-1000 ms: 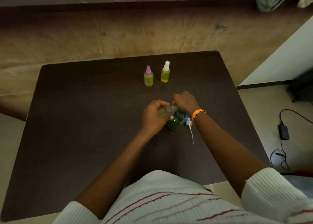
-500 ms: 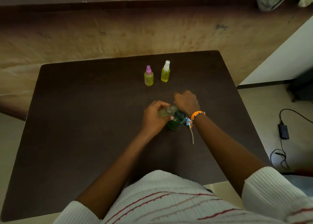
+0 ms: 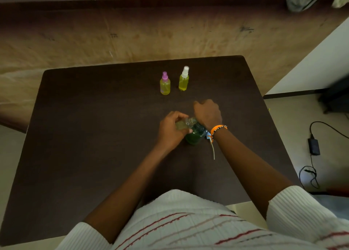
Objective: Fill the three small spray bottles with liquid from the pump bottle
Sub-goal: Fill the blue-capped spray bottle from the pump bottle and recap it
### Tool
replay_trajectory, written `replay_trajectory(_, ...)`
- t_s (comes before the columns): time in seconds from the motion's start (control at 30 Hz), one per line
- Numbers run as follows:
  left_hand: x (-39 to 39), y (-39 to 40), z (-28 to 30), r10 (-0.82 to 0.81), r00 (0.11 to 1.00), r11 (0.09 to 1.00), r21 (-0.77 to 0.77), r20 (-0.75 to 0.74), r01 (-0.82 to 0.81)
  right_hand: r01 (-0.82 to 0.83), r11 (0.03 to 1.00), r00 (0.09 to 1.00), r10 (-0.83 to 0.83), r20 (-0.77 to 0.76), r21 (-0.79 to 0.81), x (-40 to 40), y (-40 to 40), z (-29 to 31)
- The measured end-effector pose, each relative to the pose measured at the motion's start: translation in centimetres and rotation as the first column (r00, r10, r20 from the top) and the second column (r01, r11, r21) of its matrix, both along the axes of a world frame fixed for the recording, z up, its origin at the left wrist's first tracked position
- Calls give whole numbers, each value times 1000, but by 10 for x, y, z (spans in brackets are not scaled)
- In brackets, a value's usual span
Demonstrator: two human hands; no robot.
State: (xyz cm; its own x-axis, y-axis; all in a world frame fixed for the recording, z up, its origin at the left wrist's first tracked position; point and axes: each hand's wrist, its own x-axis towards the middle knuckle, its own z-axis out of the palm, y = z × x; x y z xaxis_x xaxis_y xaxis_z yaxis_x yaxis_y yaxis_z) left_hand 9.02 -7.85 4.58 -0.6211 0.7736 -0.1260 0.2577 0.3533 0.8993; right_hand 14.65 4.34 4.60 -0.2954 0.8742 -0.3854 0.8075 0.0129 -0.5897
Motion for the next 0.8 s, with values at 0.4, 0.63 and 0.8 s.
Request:
replay_trajectory(0.4,-1,2,2,-8,1000,1000,-23,-8,8,56,998,998,-56,-12,16,0,2,-1)
replay_trajectory(0.63,-2,0,7,-4,1000,1000,-5,-9,4,-20,995,1000,19,-8,-99,-1,2,6)
replay_trajectory(0.8,-3,1,8,-13,1000,1000,1,-18,13,-106,983,994,103,-27,-150,-5,3,9)
